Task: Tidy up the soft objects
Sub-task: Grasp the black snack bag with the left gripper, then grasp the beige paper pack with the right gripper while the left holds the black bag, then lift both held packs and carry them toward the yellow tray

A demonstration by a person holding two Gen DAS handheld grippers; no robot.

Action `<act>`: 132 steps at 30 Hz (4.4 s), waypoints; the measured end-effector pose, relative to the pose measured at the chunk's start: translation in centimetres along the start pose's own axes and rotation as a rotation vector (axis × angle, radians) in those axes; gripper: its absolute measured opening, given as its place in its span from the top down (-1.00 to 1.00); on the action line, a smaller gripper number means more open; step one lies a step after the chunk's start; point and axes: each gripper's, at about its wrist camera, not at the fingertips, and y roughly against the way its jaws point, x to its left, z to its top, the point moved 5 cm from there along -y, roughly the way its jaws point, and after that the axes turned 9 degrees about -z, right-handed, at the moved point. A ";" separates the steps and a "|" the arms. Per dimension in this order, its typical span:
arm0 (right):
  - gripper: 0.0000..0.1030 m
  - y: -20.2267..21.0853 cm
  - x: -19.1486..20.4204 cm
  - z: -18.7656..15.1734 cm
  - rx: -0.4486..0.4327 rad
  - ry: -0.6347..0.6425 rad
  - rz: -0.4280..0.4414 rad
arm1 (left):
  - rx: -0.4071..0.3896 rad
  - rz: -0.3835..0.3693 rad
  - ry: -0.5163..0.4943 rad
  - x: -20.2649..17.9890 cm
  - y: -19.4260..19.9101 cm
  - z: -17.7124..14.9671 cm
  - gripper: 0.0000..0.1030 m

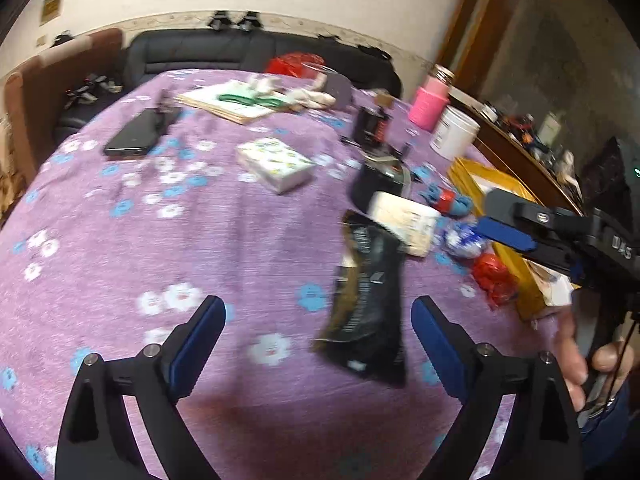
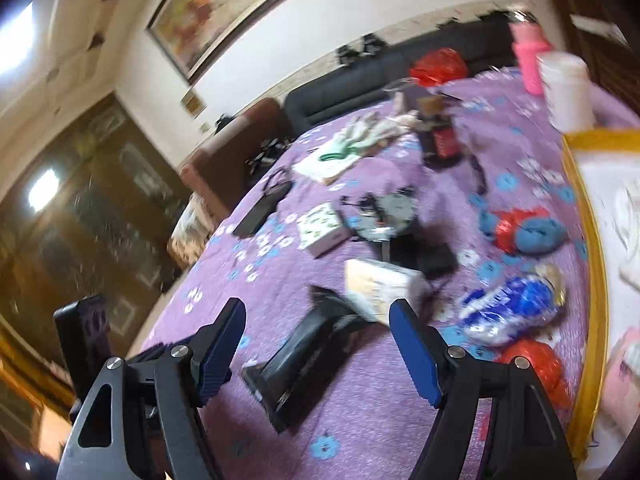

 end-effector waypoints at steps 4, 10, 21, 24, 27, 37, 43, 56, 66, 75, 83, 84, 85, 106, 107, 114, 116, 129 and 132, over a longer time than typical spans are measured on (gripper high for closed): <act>-0.53 0.0 -1.1 -0.3 0.002 -0.022 0.002 | 0.064 0.061 -0.083 -2.1 -2.7 -0.1 -0.84; -0.53 -0.1 -1.1 0.1 -0.002 -0.020 -0.016 | 0.156 0.131 -0.083 -2.3 -7.1 -0.6 -0.82; -0.53 -2.8 -0.4 2.4 0.041 0.029 -0.137 | 0.038 0.120 0.058 1.3 -4.8 1.0 0.15; -0.53 -4.8 -0.5 3.1 0.036 0.060 -0.181 | -0.002 0.163 0.097 3.2 -4.0 1.6 0.15; -0.53 -6.2 0.2 2.2 0.067 0.118 -0.175 | -0.034 0.206 0.141 5.0 -3.4 1.8 0.15; -0.53 -4.8 4.4 0.0 0.127 0.269 -0.062 | -0.093 0.265 0.181 6.2 -2.0 2.1 0.15; -0.53 -7.9 5.1 -1.7 0.246 0.405 -0.085 | -0.105 0.284 0.206 6.9 -1.6 2.0 0.14; 0.11 -8.0 3.6 -1.5 0.142 0.420 -0.159 | -0.119 0.262 0.132 5.1 -2.2 2.3 0.14; 0.11 -3.5 2.9 1.2 -0.103 0.346 -0.189 | -0.240 0.276 0.009 2.1 -0.5 2.9 0.14; 0.11 -3.0 3.3 1.7 -0.153 0.328 -0.177 | -0.272 0.315 -0.026 1.5 -0.2 3.2 0.14; 0.11 -2.4 3.5 1.8 -0.188 0.322 -0.163 | -0.299 0.332 -0.057 0.9 0.2 3.3 0.14; 0.11 -2.5 3.4 1.8 -0.188 0.323 -0.163 | -0.301 0.331 -0.058 1.0 0.3 3.3 0.14; 0.11 -2.5 3.4 1.8 -0.188 0.323 -0.163 | -0.303 0.332 -0.058 1.0 0.3 3.3 0.14; 0.11 -1.1 2.9 2.5 -0.250 0.290 -0.154 | -0.317 0.329 -0.075 0.4 0.5 3.4 0.14; 0.11 -1.1 2.9 2.6 -0.256 0.288 -0.158 | -0.319 0.328 -0.077 0.4 0.6 3.5 0.14; 0.11 -0.8 2.8 2.7 -0.281 0.297 -0.184 | -0.321 0.321 -0.080 0.4 0.7 3.5 0.14; 0.11 -0.9 2.8 2.7 -0.280 0.299 -0.186 | -0.320 0.320 -0.081 0.4 0.6 3.5 0.14; 0.11 -0.8 2.5 2.9 -0.278 0.288 -0.174 | -0.311 0.320 -0.077 0.6 0.3 3.4 0.14; 0.11 -0.7 2.5 2.9 -0.280 0.285 -0.169 | -0.311 0.321 -0.078 0.6 0.3 3.4 0.14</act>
